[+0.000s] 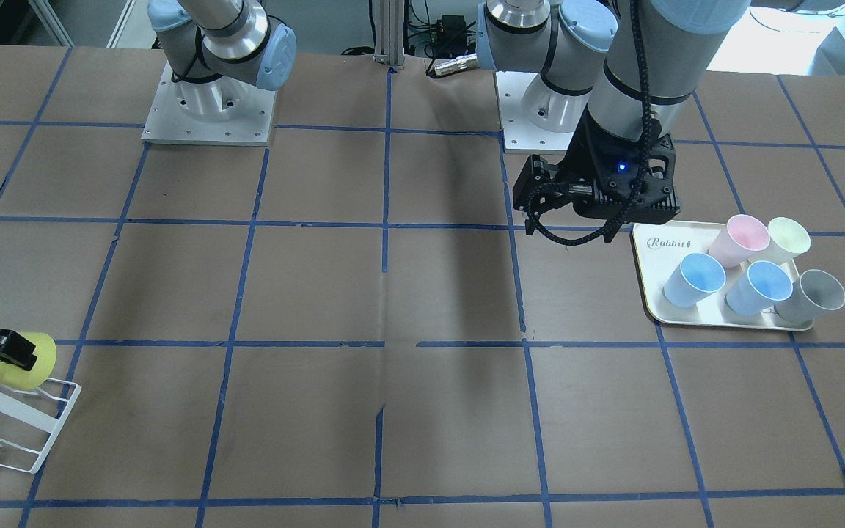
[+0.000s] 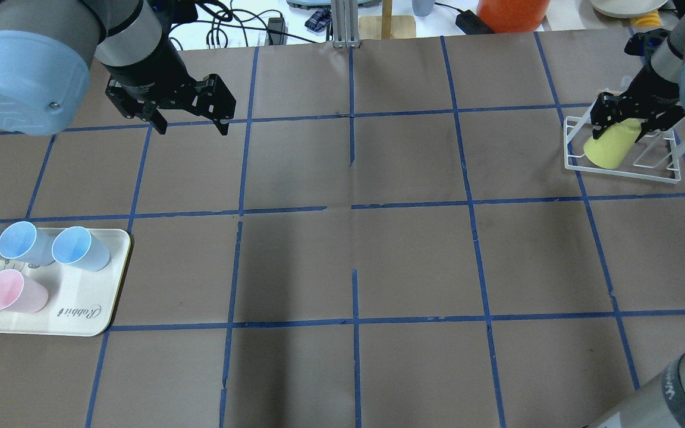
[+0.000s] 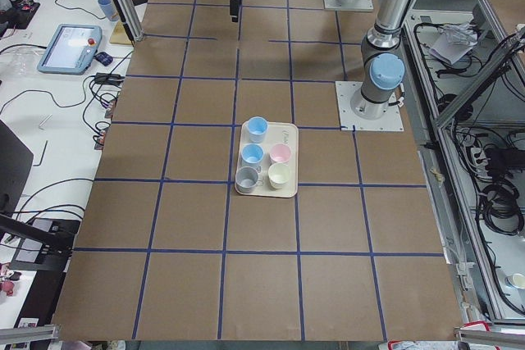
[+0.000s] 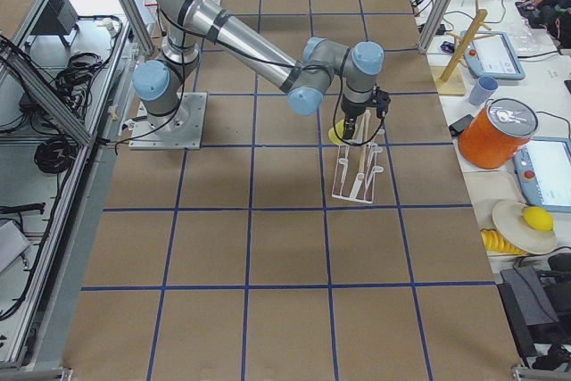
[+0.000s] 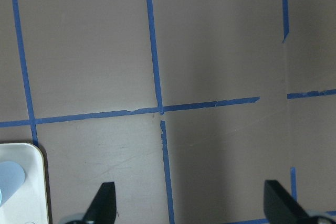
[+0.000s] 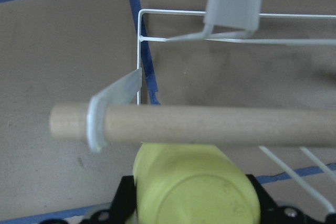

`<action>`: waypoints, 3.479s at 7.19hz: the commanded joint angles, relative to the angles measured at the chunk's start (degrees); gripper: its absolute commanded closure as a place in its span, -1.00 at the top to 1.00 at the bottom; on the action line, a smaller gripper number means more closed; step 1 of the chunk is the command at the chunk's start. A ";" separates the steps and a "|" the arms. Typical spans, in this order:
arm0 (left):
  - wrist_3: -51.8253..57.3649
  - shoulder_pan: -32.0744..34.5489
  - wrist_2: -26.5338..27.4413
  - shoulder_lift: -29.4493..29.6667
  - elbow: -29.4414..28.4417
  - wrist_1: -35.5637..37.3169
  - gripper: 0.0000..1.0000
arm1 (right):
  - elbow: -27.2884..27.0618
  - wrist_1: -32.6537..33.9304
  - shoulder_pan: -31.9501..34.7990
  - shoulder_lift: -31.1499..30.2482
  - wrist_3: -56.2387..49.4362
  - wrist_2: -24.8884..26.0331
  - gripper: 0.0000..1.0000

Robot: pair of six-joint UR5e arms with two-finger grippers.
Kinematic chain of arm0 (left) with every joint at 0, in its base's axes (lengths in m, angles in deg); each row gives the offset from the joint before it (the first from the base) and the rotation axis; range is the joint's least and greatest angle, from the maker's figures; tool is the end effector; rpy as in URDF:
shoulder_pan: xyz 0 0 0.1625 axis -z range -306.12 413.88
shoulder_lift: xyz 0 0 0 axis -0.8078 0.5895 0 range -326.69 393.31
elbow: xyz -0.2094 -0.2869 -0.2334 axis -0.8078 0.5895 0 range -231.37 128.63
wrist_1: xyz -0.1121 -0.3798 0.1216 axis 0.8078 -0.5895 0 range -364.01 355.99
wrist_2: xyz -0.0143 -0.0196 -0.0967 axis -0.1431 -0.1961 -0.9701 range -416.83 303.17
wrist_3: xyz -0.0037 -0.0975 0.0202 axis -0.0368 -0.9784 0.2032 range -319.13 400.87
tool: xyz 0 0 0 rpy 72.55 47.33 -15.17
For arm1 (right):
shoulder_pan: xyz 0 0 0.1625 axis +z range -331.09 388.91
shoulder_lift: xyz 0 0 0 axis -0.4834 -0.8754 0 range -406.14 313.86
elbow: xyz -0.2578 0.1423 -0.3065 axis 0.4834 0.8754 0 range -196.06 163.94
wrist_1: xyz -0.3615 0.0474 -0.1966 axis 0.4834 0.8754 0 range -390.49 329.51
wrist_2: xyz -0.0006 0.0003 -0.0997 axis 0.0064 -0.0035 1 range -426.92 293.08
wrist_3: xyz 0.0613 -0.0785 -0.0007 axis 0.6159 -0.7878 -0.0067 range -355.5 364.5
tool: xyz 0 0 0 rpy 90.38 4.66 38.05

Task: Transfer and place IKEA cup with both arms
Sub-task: 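Lift the yellow cup off the dowel with the right gripper, then carry the yellow cup toward the left gripper while the left arm reaches over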

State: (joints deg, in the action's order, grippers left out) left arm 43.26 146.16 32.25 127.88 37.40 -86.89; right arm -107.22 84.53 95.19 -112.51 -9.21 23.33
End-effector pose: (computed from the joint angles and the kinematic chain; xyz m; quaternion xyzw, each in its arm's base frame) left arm -0.1559 -0.5257 0.4704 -0.0409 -0.9986 0.0330 0.0079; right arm -0.1303 -0.6272 0.2882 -0.0873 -0.9962 0.0012 0.0028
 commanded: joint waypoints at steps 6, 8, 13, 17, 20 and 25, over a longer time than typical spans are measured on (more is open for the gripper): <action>0.08 0.00 -0.06 0.00 -0.09 0.00 1.00 | 0.98 -2.78 -0.01 -1.92 0.00 1.77 -0.22; -0.10 0.00 -0.14 0.00 -0.26 0.00 1.00 | 0.98 -3.66 -0.01 -3.94 0.00 2.21 -0.22; -0.01 0.00 -0.14 0.00 -0.44 0.00 1.00 | 0.89 -5.77 0.17 -10.00 -0.18 2.12 -0.22; -0.01 0.00 -0.23 -0.26 -0.18 0.00 1.00 | 0.89 -12.88 0.61 -16.76 -0.61 -0.24 -0.22; -0.10 -4.36 -17.81 -1.84 0.53 -0.70 1.00 | 0.71 -22.09 2.88 -18.36 -0.01 -20.38 -0.25; -0.01 -5.54 -64.17 -5.26 11.47 9.32 1.00 | 0.01 -31.27 15.17 -18.27 25.42 -59.61 -0.36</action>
State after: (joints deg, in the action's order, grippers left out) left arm 43.44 140.33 -23.25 123.73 43.90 -84.38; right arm -107.13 53.21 106.63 -130.86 7.43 -27.92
